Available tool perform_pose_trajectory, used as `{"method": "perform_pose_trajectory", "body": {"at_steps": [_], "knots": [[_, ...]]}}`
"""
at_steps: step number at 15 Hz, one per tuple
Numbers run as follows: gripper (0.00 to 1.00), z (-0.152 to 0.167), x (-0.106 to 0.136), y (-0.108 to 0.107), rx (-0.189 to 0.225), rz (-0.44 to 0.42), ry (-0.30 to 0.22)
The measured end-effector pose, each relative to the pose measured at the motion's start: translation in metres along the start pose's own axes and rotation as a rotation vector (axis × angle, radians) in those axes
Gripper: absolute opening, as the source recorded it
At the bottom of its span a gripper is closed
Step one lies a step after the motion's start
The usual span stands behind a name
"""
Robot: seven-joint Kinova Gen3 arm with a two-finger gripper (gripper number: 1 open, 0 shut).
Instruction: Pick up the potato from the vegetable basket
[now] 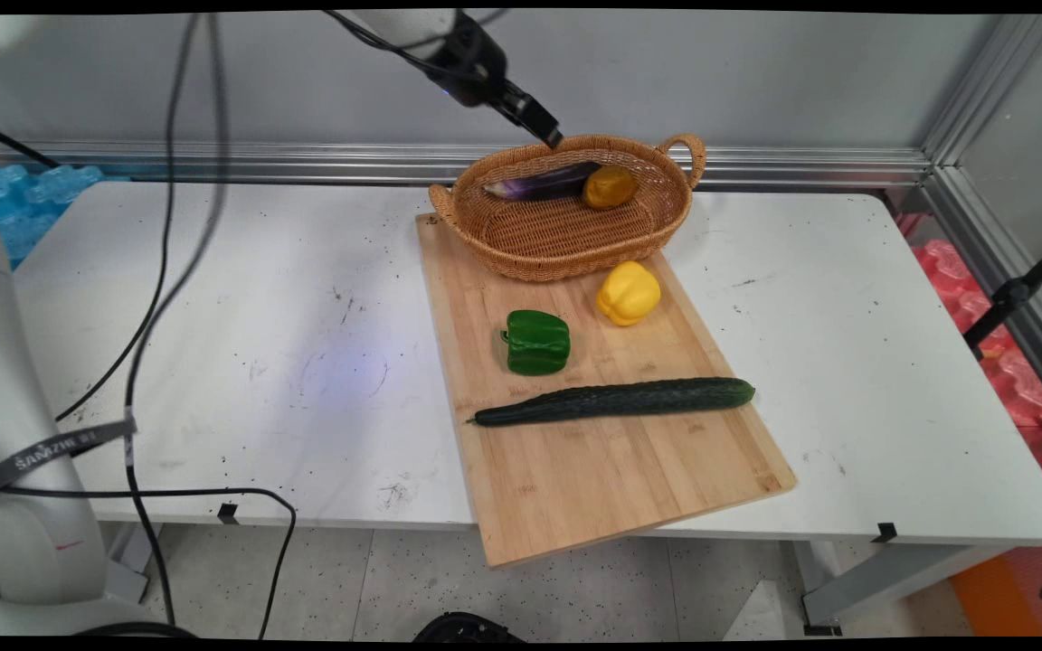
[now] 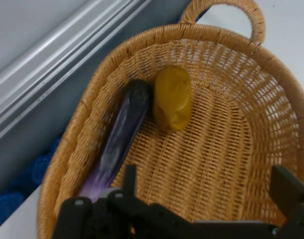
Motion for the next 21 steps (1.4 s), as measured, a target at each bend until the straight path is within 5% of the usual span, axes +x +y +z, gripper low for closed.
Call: {"method": "perform_pose_trajectory", "body": {"at_steps": [12, 21], "knots": [[1.0, 0.132, 0.041, 0.014, 0.005, -0.003, -0.1], [1.0, 0.188, 0.056, 0.015, 0.016, -0.012, -0.158]]}}
